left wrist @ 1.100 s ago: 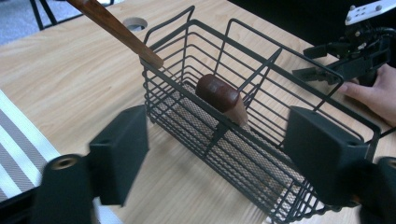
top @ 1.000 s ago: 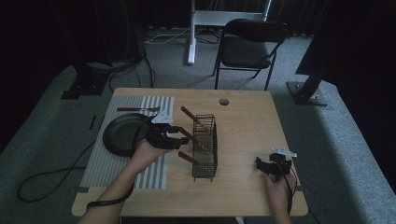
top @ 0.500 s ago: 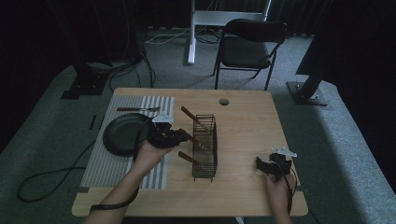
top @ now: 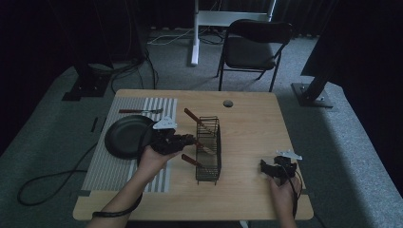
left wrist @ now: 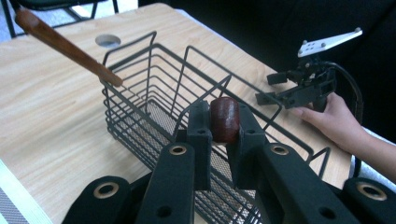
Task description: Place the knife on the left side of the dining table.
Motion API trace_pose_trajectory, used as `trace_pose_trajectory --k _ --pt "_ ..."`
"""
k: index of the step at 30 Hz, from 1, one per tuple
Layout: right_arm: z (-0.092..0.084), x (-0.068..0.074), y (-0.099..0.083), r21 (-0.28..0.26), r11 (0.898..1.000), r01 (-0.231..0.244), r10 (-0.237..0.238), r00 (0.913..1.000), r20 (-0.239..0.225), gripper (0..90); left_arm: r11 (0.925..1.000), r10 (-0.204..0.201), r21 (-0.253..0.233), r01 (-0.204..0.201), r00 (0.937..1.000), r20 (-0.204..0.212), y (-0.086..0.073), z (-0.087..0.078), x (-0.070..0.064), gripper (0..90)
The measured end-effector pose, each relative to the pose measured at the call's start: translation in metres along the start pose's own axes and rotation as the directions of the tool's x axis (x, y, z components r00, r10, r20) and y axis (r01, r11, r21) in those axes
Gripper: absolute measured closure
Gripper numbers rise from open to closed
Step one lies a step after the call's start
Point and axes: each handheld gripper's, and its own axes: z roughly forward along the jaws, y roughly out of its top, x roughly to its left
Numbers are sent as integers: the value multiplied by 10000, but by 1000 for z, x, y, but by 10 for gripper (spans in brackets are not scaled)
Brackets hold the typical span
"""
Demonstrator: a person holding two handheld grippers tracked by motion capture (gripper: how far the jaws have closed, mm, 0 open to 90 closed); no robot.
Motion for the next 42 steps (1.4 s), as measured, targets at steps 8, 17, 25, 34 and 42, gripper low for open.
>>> trace_pose_trajectory --k 8,17,25,34,42 --pt "0 0 0 21 10000 -2 2 10000 -5 123 9991 307 -275 -310 9994 -131 6 -17 -8 818" --pt "0 0 0 23 10000 -10 10 10000 -2 123 9941 584 -896 -606 9979 -264 15 -52 -15 819" --pt "0 0 0 11 10000 -4 4 10000 -2 122 9838 771 -1578 -855 9953 -584 16 -93 -20 819" --pt "0 0 0 13 10000 0 0 10000 -1 122 9793 462 -1902 -699 9909 -1266 3 -132 -10 819" --pt "0 0 0 13 10000 3 -3 10000 -1 123 9844 -153 -1754 -147 9856 -1684 -25 -148 8 819"
